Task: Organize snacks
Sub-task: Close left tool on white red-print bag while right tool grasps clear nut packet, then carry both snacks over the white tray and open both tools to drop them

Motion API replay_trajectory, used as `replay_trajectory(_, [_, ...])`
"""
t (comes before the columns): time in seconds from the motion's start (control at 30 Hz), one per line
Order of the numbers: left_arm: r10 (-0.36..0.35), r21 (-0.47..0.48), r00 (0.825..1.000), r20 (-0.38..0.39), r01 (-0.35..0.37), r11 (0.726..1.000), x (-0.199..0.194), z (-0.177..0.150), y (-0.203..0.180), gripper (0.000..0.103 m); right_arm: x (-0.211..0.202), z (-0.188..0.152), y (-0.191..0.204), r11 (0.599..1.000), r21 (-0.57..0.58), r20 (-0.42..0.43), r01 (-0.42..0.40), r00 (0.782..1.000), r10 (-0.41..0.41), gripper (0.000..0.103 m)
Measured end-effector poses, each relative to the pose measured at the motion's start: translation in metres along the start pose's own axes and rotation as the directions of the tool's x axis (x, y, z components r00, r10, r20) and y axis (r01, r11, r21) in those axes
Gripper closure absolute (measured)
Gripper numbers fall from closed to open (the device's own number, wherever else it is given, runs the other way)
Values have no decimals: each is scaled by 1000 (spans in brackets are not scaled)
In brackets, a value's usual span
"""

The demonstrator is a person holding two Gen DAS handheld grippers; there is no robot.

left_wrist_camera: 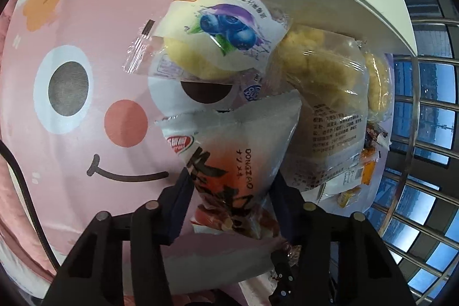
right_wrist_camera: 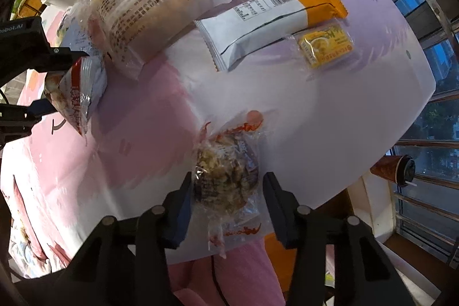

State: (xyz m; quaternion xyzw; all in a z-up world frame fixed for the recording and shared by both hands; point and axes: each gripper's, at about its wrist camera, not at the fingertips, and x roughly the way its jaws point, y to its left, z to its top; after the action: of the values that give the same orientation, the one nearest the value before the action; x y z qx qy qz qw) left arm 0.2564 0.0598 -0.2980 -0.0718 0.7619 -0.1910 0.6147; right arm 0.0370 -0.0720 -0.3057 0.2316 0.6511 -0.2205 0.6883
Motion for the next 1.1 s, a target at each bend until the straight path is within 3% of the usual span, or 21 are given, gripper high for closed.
replay_trajectory(0.23, [10,15,1000,-1,-10,1000,-8,-5,-2,57,-4,4,18,1000,2,-7,-17,1000,17,62])
replay_trajectory(0.53, [15,1,999,38,-15,1000,-46,-24,11,57,-26,16,29,998,5,5,-60,998,60,65])
replay_trajectory(0.8, [-4,15,991,133,2,1000,-105,-46,20,57,-70,20,35,993,-63,101,-97,990,104,65])
replay_trajectory(1.1, [7,33,963,271,-17,999,-169,-63,24,57,-118,28,44,974,-183,234,-129,957,171,65])
